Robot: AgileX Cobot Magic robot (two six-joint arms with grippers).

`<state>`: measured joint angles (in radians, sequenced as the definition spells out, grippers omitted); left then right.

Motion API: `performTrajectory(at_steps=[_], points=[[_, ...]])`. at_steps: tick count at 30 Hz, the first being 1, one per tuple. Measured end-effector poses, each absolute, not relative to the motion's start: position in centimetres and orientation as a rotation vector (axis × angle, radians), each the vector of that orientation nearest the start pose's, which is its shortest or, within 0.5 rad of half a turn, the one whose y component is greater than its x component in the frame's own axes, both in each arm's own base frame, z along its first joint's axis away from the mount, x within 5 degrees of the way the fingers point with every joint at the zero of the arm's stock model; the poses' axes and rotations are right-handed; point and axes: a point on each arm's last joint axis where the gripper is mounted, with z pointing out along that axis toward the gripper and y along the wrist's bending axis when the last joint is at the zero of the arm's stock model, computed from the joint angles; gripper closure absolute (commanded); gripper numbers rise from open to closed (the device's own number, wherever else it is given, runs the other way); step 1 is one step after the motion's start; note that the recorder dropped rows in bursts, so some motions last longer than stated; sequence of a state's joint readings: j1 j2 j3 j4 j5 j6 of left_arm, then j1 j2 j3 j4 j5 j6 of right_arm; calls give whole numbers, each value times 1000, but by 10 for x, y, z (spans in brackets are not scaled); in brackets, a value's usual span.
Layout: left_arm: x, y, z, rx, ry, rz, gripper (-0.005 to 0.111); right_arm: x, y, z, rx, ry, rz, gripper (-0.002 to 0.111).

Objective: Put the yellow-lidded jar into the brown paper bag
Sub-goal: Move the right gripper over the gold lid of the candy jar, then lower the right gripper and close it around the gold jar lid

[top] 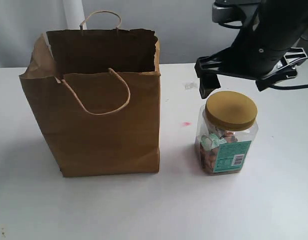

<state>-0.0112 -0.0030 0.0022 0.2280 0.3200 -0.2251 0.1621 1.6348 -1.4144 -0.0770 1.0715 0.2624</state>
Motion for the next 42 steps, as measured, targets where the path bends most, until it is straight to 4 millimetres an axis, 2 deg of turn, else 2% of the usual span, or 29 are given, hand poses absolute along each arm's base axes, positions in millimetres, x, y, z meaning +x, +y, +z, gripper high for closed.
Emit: performTrajectory(at_steps=[9, 21, 32, 40, 42], points=[[54, 6, 184, -48, 1794, 50, 106, 349, 47, 288, 124, 2787, -54, 3], [54, 6, 184, -48, 1794, 50, 106, 356, 46, 274, 141, 2815, -90, 3], [54, 6, 184, -48, 1794, 50, 106, 365, 48, 249, 185, 2887, -110, 3], [54, 6, 184, -48, 1794, 50, 106, 364, 48, 248, 211, 2895, -112, 4], [54, 6, 184, -48, 1794, 50, 106, 364, 48, 248, 213, 2901, -115, 7]])
